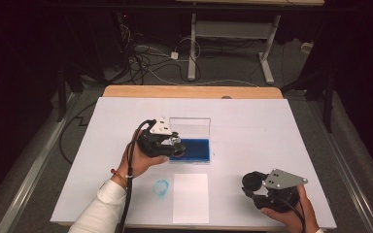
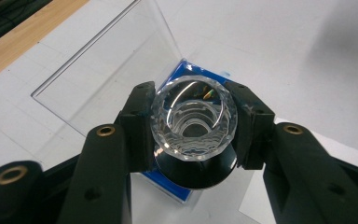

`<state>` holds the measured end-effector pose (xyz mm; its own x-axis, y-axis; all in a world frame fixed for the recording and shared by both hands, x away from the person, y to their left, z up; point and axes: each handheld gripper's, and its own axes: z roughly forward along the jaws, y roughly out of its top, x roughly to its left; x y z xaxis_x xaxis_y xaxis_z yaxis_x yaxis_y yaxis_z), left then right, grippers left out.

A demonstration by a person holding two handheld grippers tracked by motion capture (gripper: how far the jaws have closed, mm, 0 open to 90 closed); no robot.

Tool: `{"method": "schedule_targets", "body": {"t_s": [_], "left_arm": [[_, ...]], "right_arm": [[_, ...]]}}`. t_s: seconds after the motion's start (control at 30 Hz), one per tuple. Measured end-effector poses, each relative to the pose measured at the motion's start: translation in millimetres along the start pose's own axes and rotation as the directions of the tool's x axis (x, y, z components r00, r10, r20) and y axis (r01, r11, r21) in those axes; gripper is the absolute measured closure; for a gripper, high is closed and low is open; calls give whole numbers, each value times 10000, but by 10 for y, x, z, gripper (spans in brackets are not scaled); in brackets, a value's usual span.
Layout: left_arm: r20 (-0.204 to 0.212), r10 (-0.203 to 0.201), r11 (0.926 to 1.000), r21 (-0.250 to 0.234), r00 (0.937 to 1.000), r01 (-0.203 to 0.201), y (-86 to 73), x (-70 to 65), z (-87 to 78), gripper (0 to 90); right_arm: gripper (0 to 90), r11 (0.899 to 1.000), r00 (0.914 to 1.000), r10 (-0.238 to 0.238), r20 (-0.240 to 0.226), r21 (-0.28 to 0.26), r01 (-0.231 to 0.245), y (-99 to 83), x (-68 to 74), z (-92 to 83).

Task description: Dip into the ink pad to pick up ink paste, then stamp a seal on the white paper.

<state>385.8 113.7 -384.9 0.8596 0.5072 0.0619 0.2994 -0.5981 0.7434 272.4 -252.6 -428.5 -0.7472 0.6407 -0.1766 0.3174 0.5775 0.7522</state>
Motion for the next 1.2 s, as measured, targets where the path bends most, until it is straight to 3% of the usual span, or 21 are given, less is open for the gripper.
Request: {"method": "schedule_targets", "body": {"t_s": [0.57, 1.2], "left_arm": [[203, 451, 9974, -577, 9988, -439, 60, -183, -216, 543], [539, 1054, 9935, -478, 9930, -1029, 17, -393, -244, 543]], "right_arm": [[387, 9985, 9994, -348, 62, -414, 350, 35, 45, -32], [387, 9989, 9996, -298, -7, -373, 298, 41, 64, -39]]}}
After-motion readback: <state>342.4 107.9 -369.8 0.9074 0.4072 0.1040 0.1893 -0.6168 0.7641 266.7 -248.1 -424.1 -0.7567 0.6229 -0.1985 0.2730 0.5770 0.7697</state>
